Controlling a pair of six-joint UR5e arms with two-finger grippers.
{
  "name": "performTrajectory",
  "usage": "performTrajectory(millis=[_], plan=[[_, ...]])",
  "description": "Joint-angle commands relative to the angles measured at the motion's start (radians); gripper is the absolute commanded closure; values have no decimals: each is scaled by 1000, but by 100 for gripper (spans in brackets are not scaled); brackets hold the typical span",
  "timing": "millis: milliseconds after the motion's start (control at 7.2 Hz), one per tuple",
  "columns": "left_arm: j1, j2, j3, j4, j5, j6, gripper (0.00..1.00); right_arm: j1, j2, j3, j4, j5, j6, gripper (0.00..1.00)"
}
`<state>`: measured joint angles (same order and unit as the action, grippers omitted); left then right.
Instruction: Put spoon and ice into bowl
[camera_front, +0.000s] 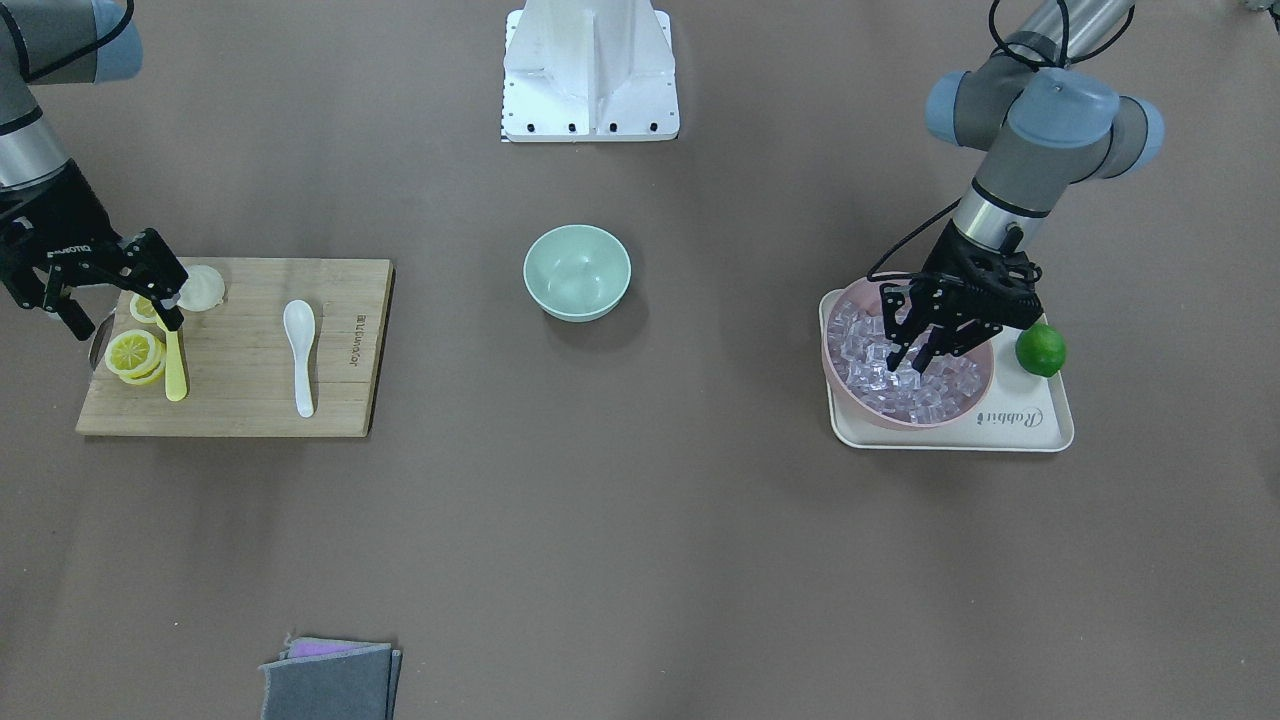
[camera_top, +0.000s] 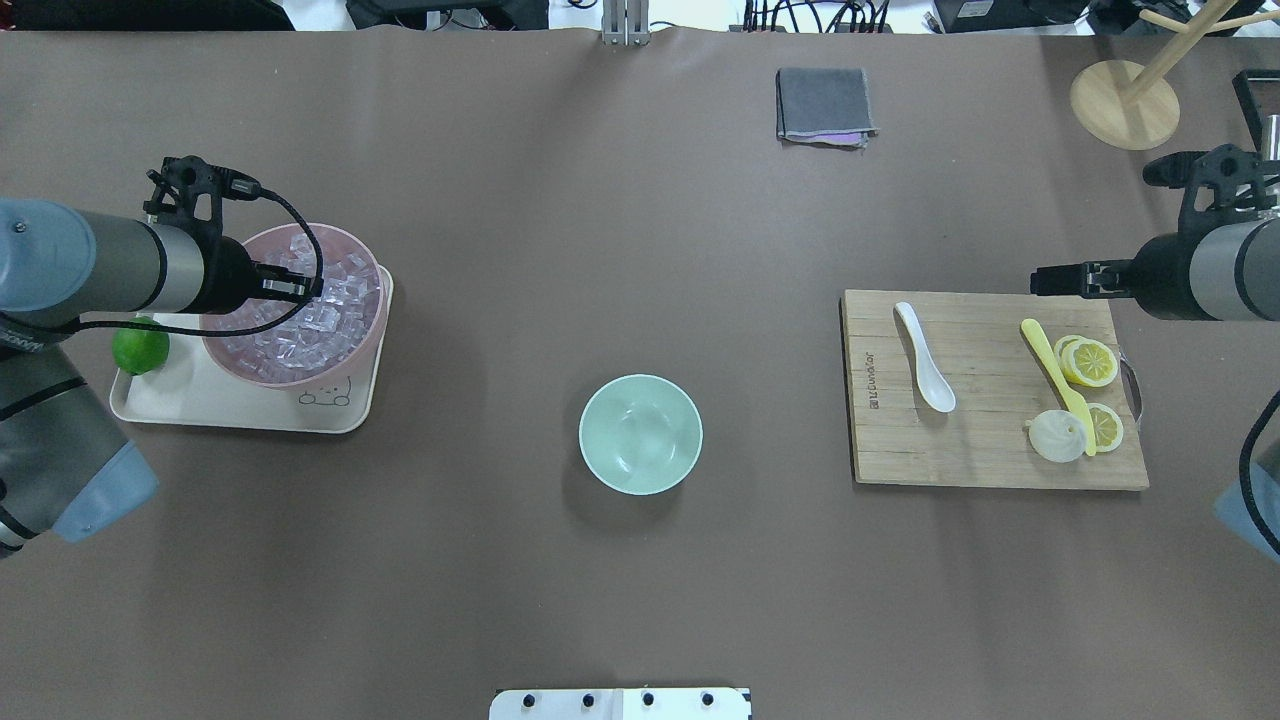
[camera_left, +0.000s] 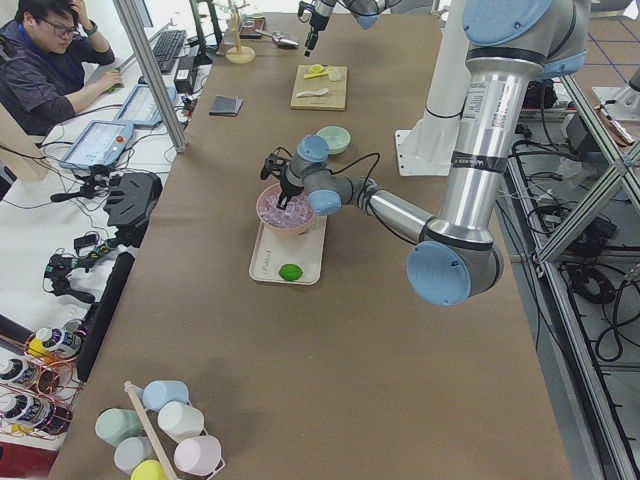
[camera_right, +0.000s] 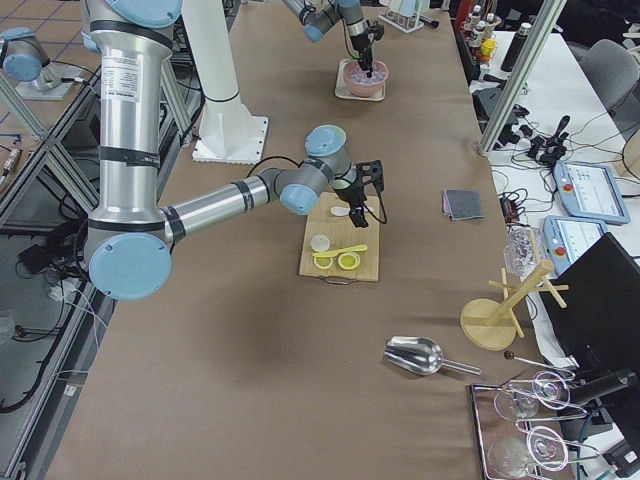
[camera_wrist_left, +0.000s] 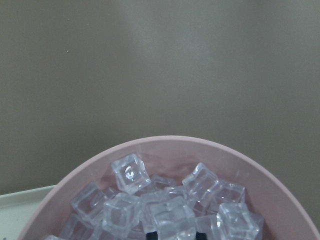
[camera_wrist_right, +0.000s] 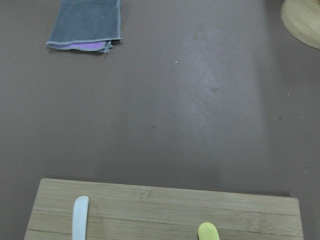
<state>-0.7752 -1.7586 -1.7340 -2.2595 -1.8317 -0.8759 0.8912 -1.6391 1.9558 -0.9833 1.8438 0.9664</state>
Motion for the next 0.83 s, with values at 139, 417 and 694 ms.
performTrajectory(millis=[139,417,694], plan=[[-1,10,-42,3,-1,-2,100,0,1,0,0,-2,0,0],[-1,11,-112,3,-3,-20,100,-2,-1,0,0,-2,0,0],[11,-16,-151,-8,-3,-172,100,-5,-1,0,2,-2,0,0]])
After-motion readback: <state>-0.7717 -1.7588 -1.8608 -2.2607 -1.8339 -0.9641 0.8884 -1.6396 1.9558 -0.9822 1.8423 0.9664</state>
